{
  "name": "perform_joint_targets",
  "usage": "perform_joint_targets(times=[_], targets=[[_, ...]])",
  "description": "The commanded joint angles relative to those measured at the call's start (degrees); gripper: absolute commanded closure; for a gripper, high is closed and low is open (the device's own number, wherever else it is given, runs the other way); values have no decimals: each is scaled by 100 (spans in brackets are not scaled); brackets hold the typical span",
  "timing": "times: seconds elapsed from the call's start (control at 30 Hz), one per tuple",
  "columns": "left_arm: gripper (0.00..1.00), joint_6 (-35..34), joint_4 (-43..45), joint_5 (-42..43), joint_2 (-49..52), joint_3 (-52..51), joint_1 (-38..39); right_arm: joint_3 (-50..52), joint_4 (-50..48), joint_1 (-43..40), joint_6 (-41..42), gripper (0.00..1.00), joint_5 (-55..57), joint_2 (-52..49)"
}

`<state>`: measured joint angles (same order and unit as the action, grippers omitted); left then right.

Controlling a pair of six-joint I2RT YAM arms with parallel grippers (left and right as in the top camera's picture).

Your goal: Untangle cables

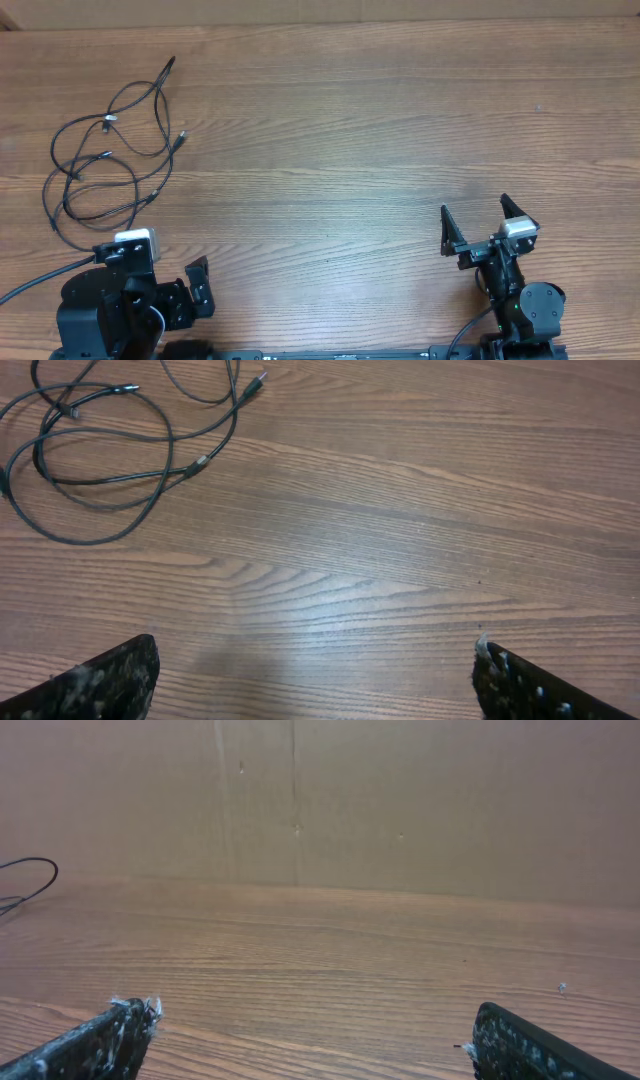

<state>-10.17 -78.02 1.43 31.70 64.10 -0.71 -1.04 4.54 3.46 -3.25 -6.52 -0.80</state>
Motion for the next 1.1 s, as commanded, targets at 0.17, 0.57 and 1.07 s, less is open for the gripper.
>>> perform_joint_targets(times=[0.17,0.57,1.07], targets=[[0,-13,66,-52,-122,-136,37,57,-20,37,-4,0,72,28],[1,4,4026,483,-1766,-3165,37,57,-20,37,-4,0,72,28],[0,365,7796,850,-3005,-5934,37,57,-20,37,-4,0,72,28]])
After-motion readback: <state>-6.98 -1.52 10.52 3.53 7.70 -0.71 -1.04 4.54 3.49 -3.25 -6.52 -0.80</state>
